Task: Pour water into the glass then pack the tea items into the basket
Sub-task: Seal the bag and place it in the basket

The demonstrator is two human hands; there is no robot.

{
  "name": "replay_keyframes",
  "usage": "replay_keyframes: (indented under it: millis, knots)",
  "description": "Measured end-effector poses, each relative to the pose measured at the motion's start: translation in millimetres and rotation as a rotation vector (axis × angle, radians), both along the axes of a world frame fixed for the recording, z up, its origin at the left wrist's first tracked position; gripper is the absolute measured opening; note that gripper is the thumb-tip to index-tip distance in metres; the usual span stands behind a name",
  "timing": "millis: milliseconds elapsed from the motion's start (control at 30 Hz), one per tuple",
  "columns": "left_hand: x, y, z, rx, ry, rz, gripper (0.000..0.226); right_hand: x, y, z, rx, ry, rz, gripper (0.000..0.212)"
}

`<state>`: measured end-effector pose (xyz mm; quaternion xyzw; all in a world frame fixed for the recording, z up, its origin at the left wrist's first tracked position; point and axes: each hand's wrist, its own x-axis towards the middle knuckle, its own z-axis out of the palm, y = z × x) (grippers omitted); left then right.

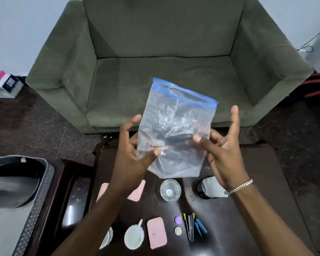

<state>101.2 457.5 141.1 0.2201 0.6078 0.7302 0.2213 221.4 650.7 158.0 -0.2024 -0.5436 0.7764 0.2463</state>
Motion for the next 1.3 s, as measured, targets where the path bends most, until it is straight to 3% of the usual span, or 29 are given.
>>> replay_keyframes:
  millis: [167, 300, 400, 533, 700, 833, 1033, 1100, 1233, 1300]
  knots:
    - [7, -7, -9, -0.061, 0.044, -0.050, 0.058, 6, -9, -12, 0.060, -0.008, 0.040, 0.097]
    - [-3, -12, -7, -0.053, -0.108, -0.033, 0.035, 6, -3, -12, 0.204, -0.072, 0.065, 0.065]
    - [-10, -7, -6, -0.084, -0.091, -0.011, 0.032, 5, -1, -9, 0.221, -0.076, 0.132, 0.061]
    - [-14, -1, -7, -0.128, -0.075, 0.016, 0.048, 0, -1, -8, 0.270, -0.131, 0.120, 0.058]
    - [-12, 2, -10, -0.242, 0.046, 0.113, 0.058, -2, 1, -6, 0.420, -0.298, 0.004, 0.054]
    - [-8, 2, -7, -0.364, 0.188, 0.193, 0.041, -5, 1, -8, 0.488, -0.421, -0.025, 0.046]
    - [-11, -3, -7, -0.448, 0.365, 0.214, 0.019, -3, 14, -9, 0.637, -0.492, 0.024, 0.009]
    - [-11, -5, -9, -0.420, 0.294, 0.208, 0.019, -2, 17, -12, 0.615, -0.464, 0.031, 0.006]
    - [-6, -4, -9, -0.241, 0.132, 0.237, 0.035, 1, 16, -16, 0.313, -0.372, 0.081, 0.028]
    - [-6, -6, -9, -0.228, 0.156, 0.150, 0.037, 0, 11, -15, 0.242, -0.328, 0.086, 0.022]
